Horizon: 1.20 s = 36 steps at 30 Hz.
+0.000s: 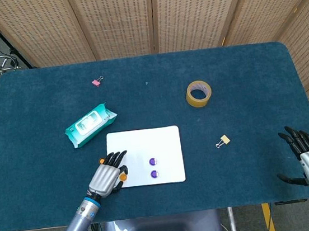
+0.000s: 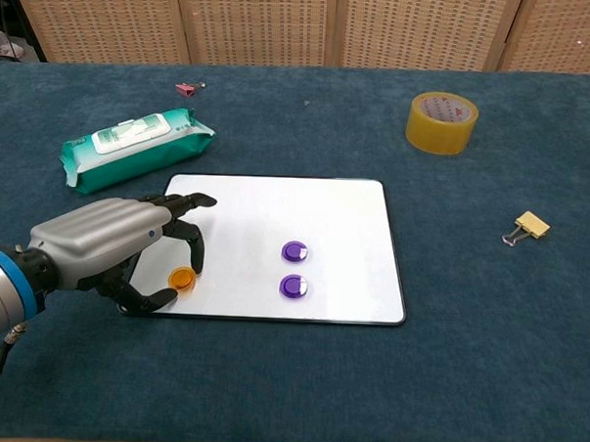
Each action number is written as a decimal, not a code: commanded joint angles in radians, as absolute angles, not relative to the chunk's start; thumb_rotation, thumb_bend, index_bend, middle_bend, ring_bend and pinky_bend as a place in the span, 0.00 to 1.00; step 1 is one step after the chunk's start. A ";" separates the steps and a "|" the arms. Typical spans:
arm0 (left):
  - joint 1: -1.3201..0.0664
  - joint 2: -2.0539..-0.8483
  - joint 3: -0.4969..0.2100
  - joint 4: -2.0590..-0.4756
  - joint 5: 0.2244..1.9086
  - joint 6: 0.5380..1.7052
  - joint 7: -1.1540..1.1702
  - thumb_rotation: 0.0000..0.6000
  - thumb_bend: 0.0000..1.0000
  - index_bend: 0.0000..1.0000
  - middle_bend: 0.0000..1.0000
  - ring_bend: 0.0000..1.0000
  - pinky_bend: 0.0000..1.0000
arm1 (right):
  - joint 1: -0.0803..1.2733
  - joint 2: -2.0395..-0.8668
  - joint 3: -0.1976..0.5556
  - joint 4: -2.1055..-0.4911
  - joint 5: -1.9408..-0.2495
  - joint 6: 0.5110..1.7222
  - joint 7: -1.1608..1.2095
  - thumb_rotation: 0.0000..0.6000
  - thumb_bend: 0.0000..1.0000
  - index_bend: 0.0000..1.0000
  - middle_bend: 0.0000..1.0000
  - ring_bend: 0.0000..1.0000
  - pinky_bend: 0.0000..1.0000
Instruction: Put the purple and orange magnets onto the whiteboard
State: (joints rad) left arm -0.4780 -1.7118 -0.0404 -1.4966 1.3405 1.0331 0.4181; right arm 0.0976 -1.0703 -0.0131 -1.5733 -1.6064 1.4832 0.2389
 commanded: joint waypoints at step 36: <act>-0.464 -1.558 -0.116 -1.507 1.305 1.162 0.395 1.00 0.34 0.37 0.00 0.00 0.00 | 0.096 -1.071 -0.009 -1.578 -1.610 1.474 0.237 1.00 0.08 0.09 0.00 0.00 0.00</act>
State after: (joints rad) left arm -0.4616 -1.5687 -0.0975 -1.5298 1.3210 1.1603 0.4029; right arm 0.0954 -1.0711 -0.0093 -1.5779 -1.6101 1.4745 0.2371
